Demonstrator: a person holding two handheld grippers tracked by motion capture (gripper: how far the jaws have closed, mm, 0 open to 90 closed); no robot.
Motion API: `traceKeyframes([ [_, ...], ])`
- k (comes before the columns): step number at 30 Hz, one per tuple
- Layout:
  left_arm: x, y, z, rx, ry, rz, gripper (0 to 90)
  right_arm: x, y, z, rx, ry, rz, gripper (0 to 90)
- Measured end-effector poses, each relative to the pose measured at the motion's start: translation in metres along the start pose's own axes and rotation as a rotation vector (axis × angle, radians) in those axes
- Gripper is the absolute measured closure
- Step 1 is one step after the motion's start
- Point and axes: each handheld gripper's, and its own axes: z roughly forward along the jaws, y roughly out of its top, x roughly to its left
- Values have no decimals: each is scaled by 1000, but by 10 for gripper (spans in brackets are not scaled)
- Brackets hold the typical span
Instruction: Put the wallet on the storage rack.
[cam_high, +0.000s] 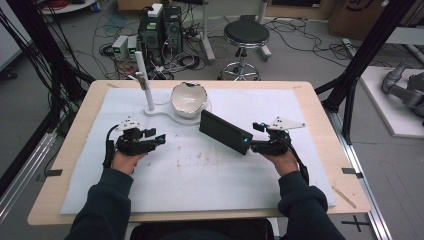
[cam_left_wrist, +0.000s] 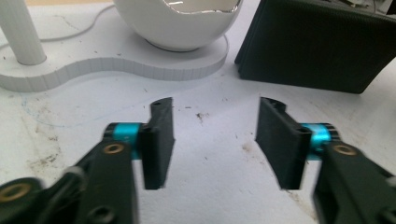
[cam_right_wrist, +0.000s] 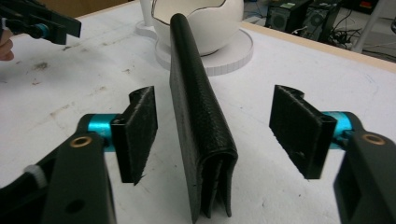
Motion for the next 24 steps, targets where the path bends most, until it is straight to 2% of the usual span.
traceKeyframes([
  [5,2,1,-2,-11,24,-13,248,-2,-4,2,22,5,-16,213],
  [9,1,1,-3,-15,34,-16,243,2,-8,13,59,-11,-5,200],
  [12,1,1,-3,-7,36,-11,246,3,-15,26,71,10,-4,201],
  [15,1,0,-2,-5,34,-14,255,4,-20,30,54,23,-13,278],
  [17,1,0,-2,3,32,-15,258,3,-22,32,53,21,16,301],
  [18,1,-1,-2,8,31,-15,261,1,-24,33,60,27,35,311],
  [21,0,-1,-1,12,22,-18,265,-2,-29,40,110,26,52,358],
  [23,0,-1,-1,10,23,-17,269,-2,-31,42,118,31,46,446],
  [24,1,-1,-2,9,23,-19,269,-2,-31,42,115,44,51,553],
])
